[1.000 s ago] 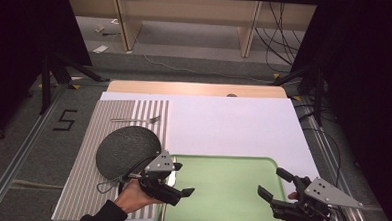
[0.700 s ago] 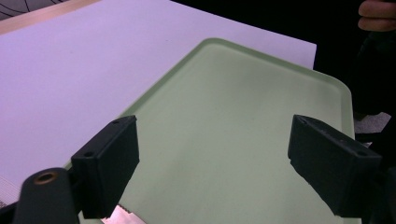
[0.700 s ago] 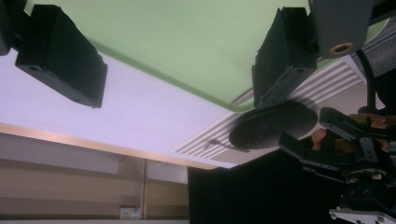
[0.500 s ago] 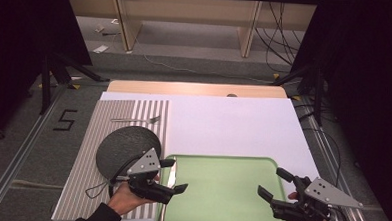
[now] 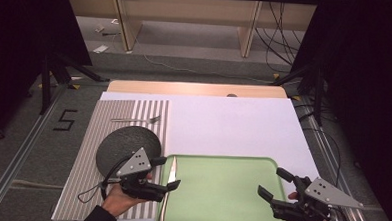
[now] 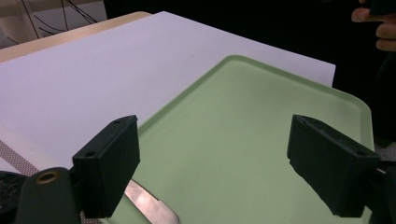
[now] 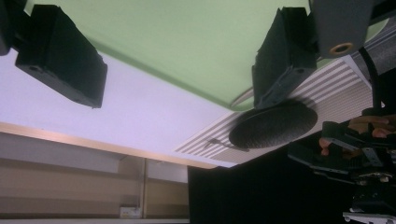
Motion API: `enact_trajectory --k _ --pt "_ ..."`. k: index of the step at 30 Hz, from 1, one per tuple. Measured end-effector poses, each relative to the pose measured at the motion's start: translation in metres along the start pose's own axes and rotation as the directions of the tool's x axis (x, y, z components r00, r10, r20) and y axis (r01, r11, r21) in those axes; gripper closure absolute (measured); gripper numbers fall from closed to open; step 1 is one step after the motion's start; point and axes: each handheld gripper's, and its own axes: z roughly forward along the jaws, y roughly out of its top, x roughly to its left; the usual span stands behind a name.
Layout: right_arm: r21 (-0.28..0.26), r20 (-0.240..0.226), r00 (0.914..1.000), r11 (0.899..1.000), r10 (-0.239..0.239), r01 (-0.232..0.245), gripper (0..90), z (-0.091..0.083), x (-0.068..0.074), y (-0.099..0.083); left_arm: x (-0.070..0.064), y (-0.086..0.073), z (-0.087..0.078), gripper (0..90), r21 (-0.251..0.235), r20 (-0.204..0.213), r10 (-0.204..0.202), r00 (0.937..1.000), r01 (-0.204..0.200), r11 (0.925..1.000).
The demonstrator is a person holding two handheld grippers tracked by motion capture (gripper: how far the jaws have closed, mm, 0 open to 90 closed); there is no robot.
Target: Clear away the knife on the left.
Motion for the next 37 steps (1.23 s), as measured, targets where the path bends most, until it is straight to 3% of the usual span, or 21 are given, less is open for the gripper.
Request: enact_trajectory --k 7,20,37 --pt "-0.002 -0.002 1.0000 1.000 0.000 0.000 18.9 0.000 0.000 0.000 0.001 -0.004 -0.005 16.7 -0.005 -0.015 -0.025 0.9996 0.025 0.9997" --pt "-0.005 -0.001 1.0000 1.000 0.002 -0.002 18.9 -0.001 0.000 0.000 -0.005 -0.007 -0.013 16.2 -0.007 -0.028 -0.019 0.9994 0.019 0.9998" --pt "-0.004 -0.003 1.0000 1.000 0.001 -0.001 18.9 -0.001 0.000 0.000 -0.006 -0.008 -0.008 16.2 0.015 -0.028 -0.007 0.9996 0.007 0.9999"
